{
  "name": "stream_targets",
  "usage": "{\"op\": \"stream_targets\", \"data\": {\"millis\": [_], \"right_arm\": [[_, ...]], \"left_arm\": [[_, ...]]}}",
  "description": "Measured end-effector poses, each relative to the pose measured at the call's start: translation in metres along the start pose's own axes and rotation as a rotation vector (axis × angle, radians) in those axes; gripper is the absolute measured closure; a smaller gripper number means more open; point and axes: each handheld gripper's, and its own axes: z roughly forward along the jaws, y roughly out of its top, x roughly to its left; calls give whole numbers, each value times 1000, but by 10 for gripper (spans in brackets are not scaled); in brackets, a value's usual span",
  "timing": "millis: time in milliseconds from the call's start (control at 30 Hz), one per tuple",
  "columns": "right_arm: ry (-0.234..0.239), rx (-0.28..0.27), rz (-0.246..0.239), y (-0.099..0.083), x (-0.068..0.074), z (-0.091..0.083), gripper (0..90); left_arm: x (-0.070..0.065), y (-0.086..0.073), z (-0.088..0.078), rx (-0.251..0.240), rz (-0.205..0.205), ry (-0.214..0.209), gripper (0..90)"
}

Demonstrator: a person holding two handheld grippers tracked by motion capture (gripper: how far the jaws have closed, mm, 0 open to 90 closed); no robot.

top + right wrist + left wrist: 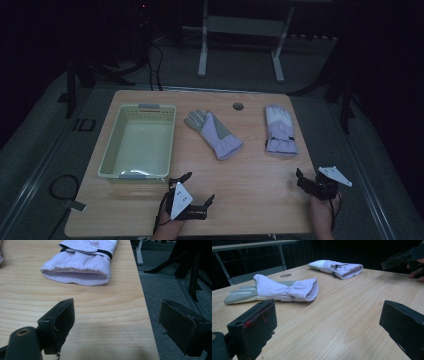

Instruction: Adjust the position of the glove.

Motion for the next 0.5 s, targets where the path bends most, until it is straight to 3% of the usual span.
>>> {"op": "stream_targets", "data": {"millis": [167,500], "right_arm": [[-16,14,-39,0,5,1,136],[30,43,-27,3,2,3,135]], "left_arm": [[3,0,0,4,-23,-8,13],[4,0,0,5,-33,-17,13]]}}
